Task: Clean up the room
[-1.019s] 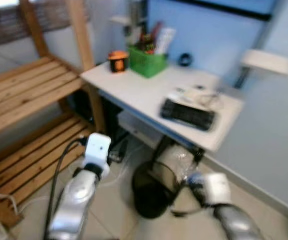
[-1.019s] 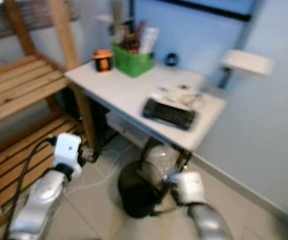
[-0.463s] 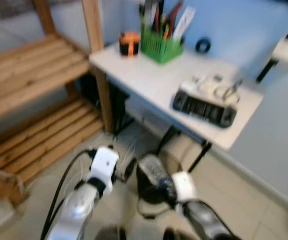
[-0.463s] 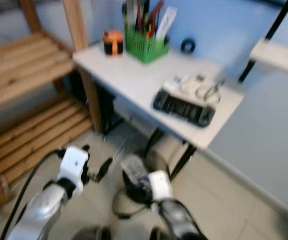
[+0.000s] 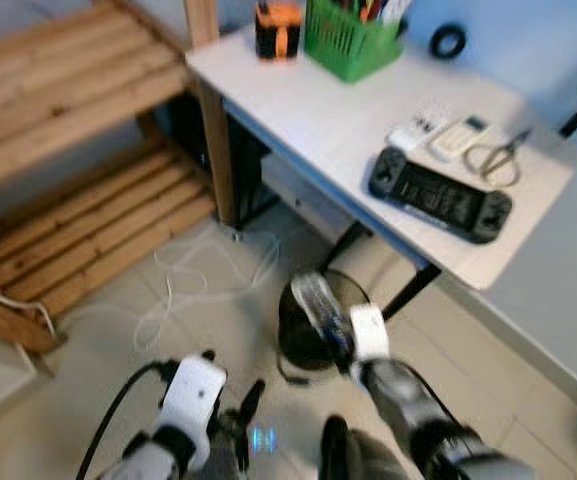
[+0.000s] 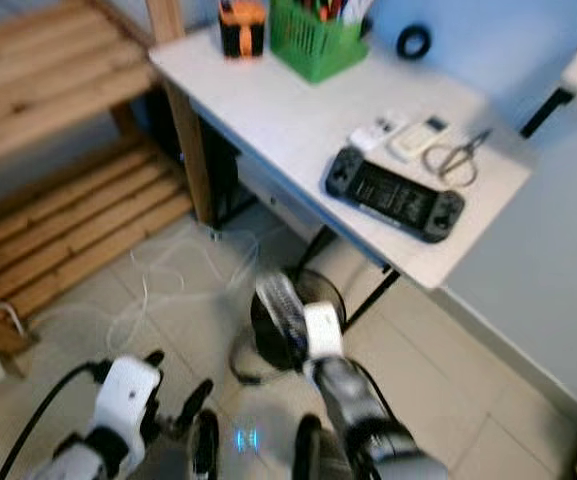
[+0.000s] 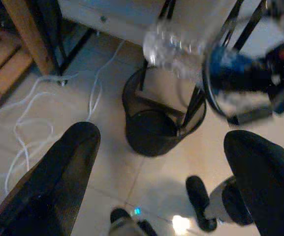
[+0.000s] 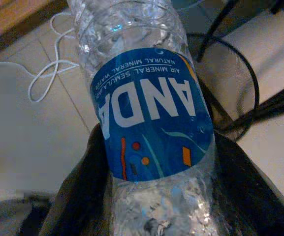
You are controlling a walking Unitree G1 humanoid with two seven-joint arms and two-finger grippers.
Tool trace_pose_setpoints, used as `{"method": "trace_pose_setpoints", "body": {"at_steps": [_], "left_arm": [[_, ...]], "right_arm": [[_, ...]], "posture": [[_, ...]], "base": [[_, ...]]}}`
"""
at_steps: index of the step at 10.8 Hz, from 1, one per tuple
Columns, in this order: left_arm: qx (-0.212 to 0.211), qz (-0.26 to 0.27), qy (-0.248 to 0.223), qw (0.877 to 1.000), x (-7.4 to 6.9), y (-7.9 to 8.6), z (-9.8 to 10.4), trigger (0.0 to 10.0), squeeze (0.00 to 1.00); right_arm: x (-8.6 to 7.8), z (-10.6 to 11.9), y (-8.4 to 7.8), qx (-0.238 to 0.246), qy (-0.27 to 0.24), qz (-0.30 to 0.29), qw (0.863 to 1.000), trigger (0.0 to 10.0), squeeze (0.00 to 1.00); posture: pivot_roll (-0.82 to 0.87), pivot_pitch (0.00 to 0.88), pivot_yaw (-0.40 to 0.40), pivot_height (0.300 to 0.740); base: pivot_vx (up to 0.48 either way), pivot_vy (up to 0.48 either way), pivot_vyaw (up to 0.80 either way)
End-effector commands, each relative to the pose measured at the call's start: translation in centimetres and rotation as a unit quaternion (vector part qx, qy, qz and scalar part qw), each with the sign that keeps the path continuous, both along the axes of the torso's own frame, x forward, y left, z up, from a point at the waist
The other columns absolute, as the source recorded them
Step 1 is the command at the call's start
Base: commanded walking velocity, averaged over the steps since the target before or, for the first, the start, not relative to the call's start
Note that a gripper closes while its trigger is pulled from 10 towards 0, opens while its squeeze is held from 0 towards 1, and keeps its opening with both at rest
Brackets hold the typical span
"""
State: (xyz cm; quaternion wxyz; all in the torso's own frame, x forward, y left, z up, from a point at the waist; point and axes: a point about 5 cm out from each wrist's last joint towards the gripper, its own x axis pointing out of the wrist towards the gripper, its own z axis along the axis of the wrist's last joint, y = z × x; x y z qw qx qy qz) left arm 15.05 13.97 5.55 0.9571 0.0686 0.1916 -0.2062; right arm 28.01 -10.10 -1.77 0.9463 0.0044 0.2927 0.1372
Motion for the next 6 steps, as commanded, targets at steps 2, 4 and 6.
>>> {"method": "trace_pose_setpoints", "body": {"at_steps": [2,4,6], "left_arm": [[0.007,0.002,0.022,1.0,-1.9,-0.2,-0.5,10.0,0.0],[0.009,0.007,0.025,1.0,-3.1,-0.8,0.1,10.0,0.0],[-0.005,-0.003,0.02,1.0,-3.3,-1.7,0.4,10.0,0.0]], "right_arm": [[0.1,0.0,-0.2,-0.001,0.002,-0.019,1.0,10.0,0.0],[1.2,0.8,-0.4,0.02,0.001,-0.065,0.998,10.0,0.0],[2.7,2.1,-1.3,0.027,-0.009,-0.109,0.994,10.0,0.0]], "posture": [[0.32,0.385,-0.064,0.74],[0.35,0.416,-0.068,0.74],[0.35,0.428,-0.068,0.74]], "base": [[0.0,0.0,0.0],[0.0,0.0,0.0],[0.0,0.0,0.0]]}}
